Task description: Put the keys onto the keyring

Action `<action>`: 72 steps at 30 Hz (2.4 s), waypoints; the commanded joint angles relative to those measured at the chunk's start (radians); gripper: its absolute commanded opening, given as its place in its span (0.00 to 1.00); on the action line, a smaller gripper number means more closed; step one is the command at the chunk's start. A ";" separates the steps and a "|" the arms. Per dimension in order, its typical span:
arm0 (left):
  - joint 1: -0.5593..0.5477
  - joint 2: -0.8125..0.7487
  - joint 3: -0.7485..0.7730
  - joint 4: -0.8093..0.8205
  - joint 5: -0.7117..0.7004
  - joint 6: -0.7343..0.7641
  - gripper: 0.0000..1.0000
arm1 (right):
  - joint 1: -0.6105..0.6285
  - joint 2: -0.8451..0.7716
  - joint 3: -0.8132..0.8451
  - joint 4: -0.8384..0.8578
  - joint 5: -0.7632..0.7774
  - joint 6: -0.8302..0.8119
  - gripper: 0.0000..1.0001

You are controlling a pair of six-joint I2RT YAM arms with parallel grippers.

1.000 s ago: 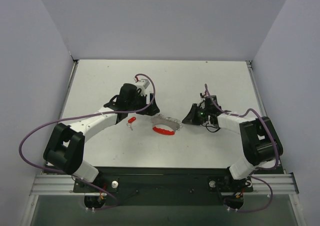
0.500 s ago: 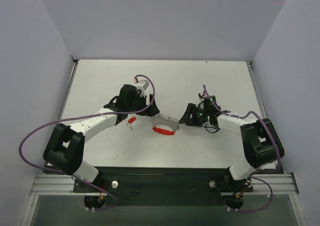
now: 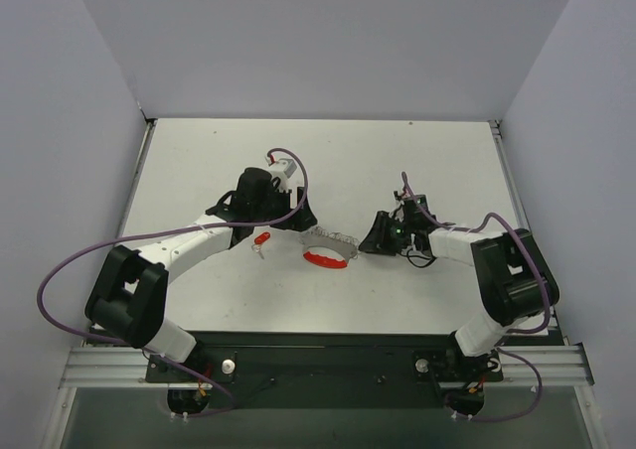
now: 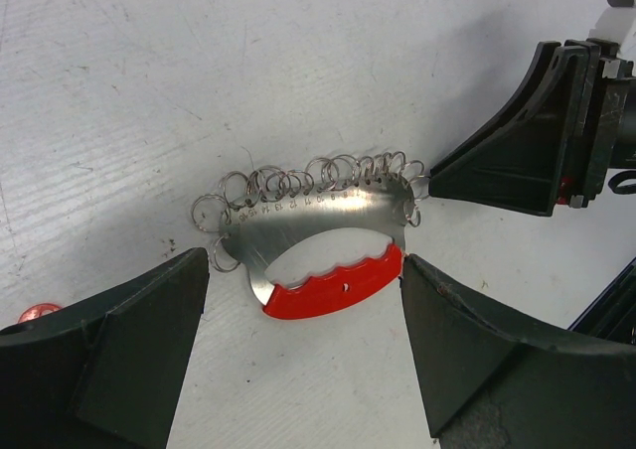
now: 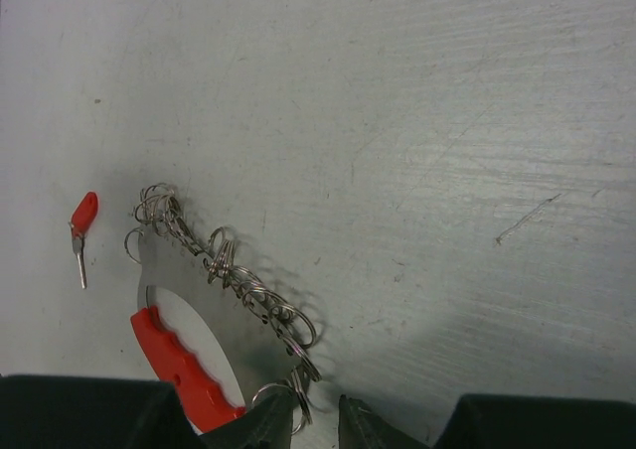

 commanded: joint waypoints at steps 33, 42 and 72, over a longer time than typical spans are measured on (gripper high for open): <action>0.001 -0.245 -0.004 0.123 0.153 0.061 0.88 | 0.086 -0.312 0.343 -0.313 -0.206 -0.247 0.00; 0.003 -0.429 -0.028 0.272 0.356 0.050 0.82 | 0.172 -0.356 0.573 -0.618 -0.402 -0.572 0.00; -0.028 -0.380 -0.013 0.824 0.749 -0.361 0.76 | 0.282 -0.792 0.287 -0.009 -0.140 -0.271 0.00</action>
